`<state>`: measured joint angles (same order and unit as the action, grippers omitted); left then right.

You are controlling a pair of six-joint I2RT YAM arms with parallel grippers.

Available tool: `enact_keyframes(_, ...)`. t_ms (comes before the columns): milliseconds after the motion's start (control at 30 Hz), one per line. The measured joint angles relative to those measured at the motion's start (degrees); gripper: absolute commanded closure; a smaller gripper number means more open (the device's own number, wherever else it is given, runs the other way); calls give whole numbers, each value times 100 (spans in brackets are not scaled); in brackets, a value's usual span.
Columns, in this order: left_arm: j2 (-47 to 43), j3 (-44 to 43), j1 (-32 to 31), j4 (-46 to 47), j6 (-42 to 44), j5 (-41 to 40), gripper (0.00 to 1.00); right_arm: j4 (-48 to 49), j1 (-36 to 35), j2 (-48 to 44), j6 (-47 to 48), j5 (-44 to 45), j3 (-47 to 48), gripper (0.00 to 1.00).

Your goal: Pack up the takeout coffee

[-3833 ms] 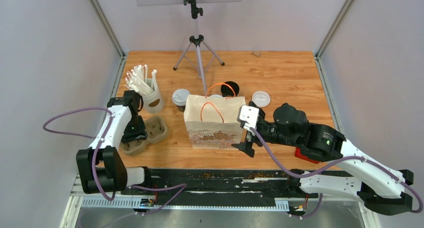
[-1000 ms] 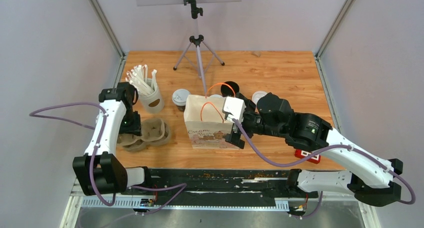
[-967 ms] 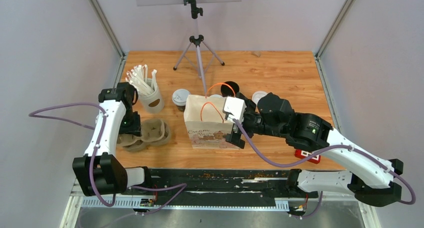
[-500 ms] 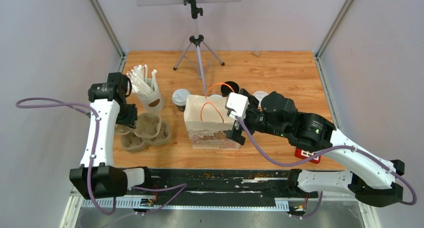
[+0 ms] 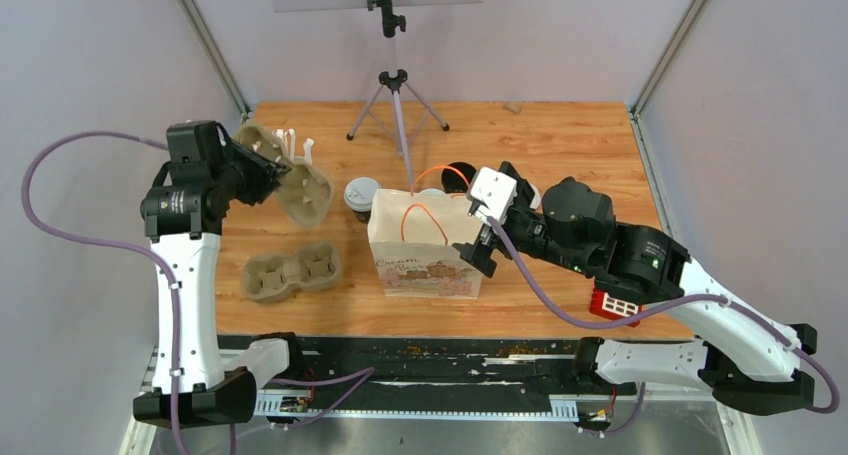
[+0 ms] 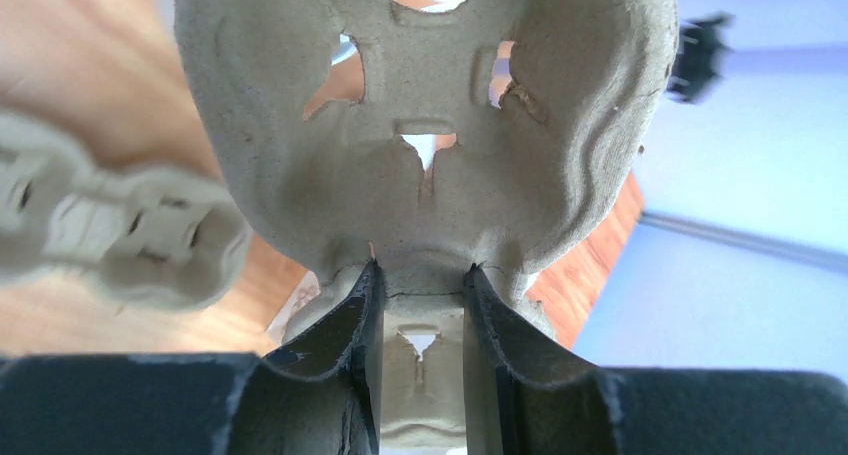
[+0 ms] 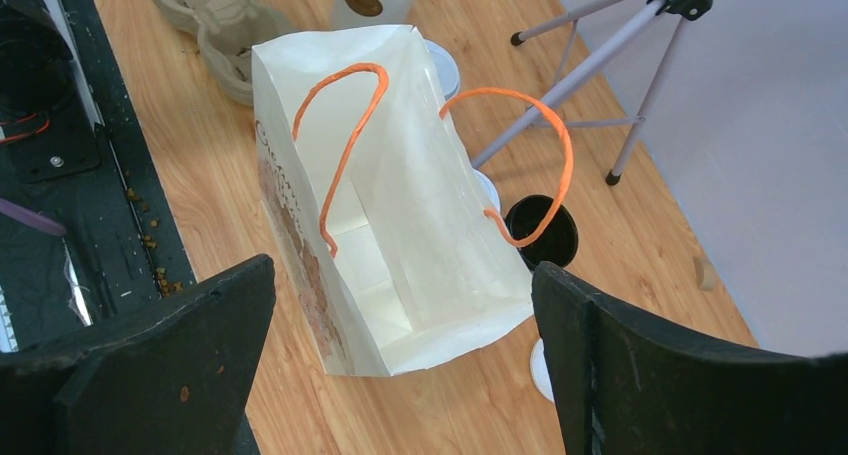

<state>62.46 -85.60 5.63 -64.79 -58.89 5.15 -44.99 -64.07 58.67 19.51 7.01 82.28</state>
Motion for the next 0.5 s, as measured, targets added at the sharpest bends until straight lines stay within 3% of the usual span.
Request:
enact_keyframes(200, -33, -422, -243, 940, 1196, 662, 76, -22, 0, -2, -79, 243, 186, 0)
enact_keyframes(500, 131, -1038, -1672, 1823, 3045, 1182, 77, -133, 2, 13, -321, 304, 356, 0)
